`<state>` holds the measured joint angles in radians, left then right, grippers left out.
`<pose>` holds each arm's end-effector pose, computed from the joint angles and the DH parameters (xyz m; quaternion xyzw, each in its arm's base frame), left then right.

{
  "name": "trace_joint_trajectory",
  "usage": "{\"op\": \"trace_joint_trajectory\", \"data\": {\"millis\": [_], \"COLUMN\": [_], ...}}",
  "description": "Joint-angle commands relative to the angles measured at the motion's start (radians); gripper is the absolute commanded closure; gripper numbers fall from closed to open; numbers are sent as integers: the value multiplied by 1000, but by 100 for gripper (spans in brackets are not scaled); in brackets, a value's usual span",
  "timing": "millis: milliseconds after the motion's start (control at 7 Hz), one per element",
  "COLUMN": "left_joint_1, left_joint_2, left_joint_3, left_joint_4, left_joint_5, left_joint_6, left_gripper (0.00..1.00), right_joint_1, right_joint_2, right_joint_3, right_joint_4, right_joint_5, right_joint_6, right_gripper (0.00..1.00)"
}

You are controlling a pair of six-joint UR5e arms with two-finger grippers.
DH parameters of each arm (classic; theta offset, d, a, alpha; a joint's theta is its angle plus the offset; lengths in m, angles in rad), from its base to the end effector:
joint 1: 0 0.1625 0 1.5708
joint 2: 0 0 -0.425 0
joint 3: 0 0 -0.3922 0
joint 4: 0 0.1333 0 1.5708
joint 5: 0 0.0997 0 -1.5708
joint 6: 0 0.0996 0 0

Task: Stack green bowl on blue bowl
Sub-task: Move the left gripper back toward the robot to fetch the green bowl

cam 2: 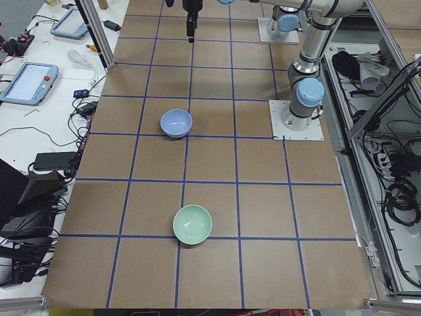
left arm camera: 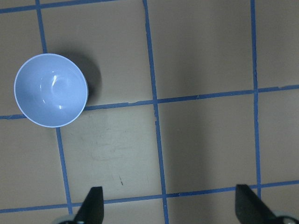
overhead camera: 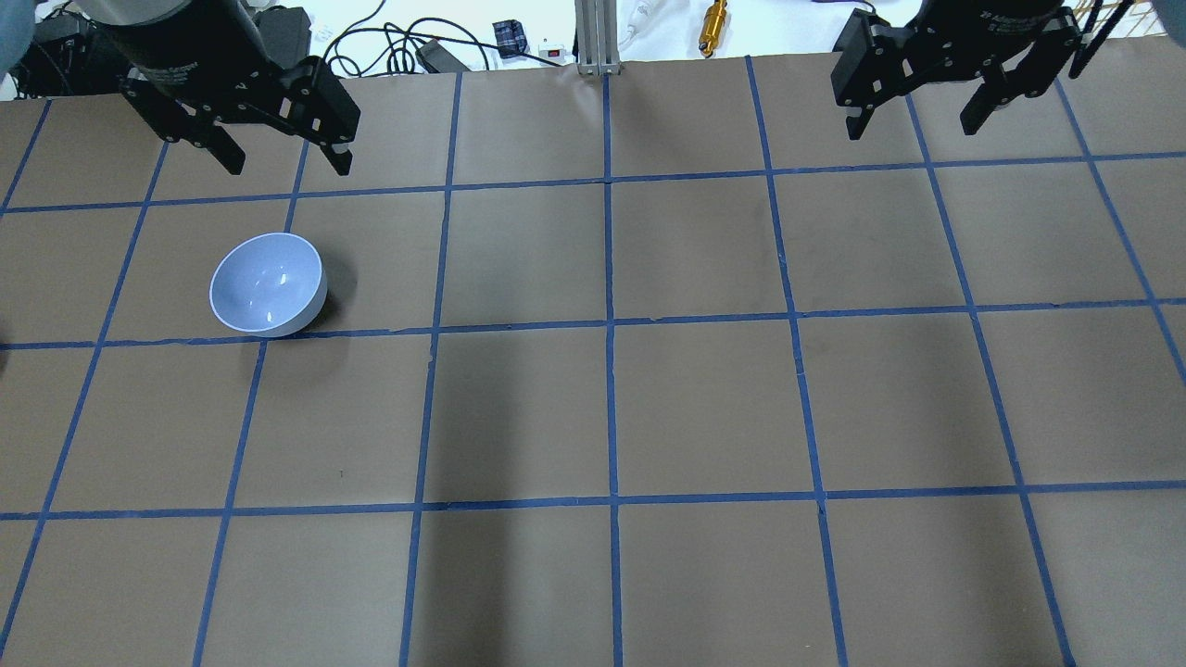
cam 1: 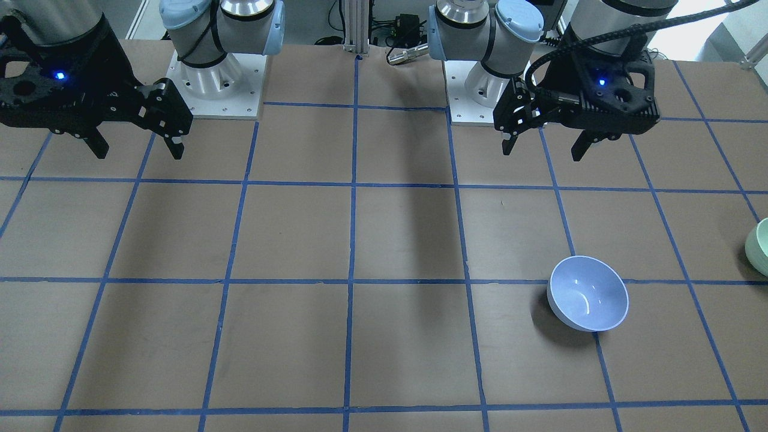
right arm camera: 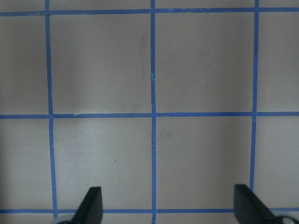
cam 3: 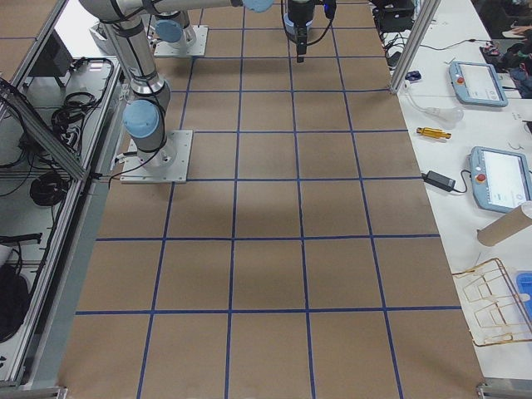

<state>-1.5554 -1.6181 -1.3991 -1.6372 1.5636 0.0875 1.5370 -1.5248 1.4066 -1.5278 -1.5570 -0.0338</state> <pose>-0.1261 -0.5166 0.5420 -0.0361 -0.9989 0.0291 0.0021 0.1172 -0.5202 0.5415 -0.0003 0.9993 -0.0378 0.0056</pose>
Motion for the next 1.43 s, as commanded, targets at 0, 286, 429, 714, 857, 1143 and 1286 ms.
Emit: {"op": "trace_joint_trajectory", "data": {"millis": [0, 286, 429, 714, 857, 1143, 1286], "left_joint_1": [3, 3, 3, 21, 79, 284, 427], "left_joint_2": [0, 1, 3, 9, 9, 18, 15], "left_joint_3": [-4, -5, -8, -9, -9, -3, -11], "left_joint_4": [23, 20, 13, -39, -67, -115, -118], "left_joint_5": [3, 3, 19, 45, 128, 141, 135], "left_joint_6": [-2, 12, 26, 175, 339, 717, 911], "left_gripper": [0, 0, 0, 0, 0, 0, 0], "right_joint_1": [0, 0, 0, 0, 0, 0, 0], "right_joint_2": [0, 0, 0, 0, -1, 0, 0], "right_joint_3": [0, 0, 0, 0, 0, 0, 0], "right_joint_4": [0, 0, 0, 0, 0, 0, 0], "right_joint_5": [0, 0, 0, 0, 0, 0, 0], "right_joint_6": [0, 0, 0, 0, 0, 0, 0], "right_gripper": [0, 0, 0, 0, 0, 0, 0]}}
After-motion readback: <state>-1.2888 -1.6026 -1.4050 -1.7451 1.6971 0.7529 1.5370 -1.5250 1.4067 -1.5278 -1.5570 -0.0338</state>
